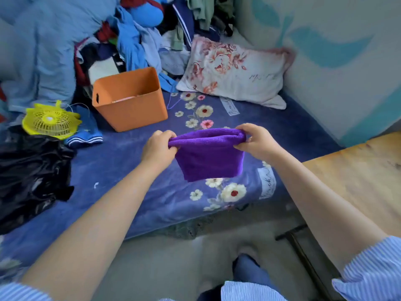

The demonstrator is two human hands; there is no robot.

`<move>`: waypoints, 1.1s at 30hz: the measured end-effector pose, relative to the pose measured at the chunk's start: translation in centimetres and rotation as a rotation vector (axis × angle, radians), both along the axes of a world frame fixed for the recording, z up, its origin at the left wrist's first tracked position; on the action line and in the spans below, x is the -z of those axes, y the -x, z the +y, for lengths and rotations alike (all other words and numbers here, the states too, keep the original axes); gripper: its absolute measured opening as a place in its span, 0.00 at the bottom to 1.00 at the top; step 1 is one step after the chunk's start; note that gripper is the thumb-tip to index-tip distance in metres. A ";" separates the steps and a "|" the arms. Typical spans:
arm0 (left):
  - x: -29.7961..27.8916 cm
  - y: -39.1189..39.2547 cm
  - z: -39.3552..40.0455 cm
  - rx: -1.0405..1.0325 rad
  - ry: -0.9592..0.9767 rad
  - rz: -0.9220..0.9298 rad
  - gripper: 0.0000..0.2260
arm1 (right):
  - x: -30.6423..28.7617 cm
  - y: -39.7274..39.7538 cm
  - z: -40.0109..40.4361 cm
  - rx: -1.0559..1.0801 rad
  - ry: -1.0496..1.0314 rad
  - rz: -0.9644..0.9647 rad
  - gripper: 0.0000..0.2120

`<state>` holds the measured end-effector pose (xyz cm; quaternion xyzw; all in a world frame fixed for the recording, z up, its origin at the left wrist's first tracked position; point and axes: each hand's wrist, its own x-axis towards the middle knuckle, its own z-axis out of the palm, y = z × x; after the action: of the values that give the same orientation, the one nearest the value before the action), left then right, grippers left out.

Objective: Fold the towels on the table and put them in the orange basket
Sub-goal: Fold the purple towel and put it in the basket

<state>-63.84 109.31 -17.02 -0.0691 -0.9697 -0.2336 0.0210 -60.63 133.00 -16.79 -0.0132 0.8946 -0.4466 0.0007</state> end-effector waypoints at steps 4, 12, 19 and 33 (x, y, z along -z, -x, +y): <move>-1.9 0.3 -6.0 -0.090 -0.039 0.008 0.08 | -2.0 2.6 -5.6 -0.129 -0.003 0.019 0.15; -4.2 6.3 -12.4 -0.214 -0.076 0.051 0.09 | -2.7 11.0 -13.0 -0.140 -0.044 0.103 0.16; -4.1 17.7 -15.6 -0.330 -0.213 0.026 0.07 | -3.0 23.6 -16.7 -0.094 -0.104 0.124 0.17; -4.4 43.3 -23.4 -0.511 -0.469 0.187 0.11 | -4.3 51.1 -25.4 -0.204 -0.202 0.445 0.17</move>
<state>-107.14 85.93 -12.60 0.1612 -0.8696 -0.4295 0.1826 -111.76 107.57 -12.44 -0.2009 0.9069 -0.3389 -0.1496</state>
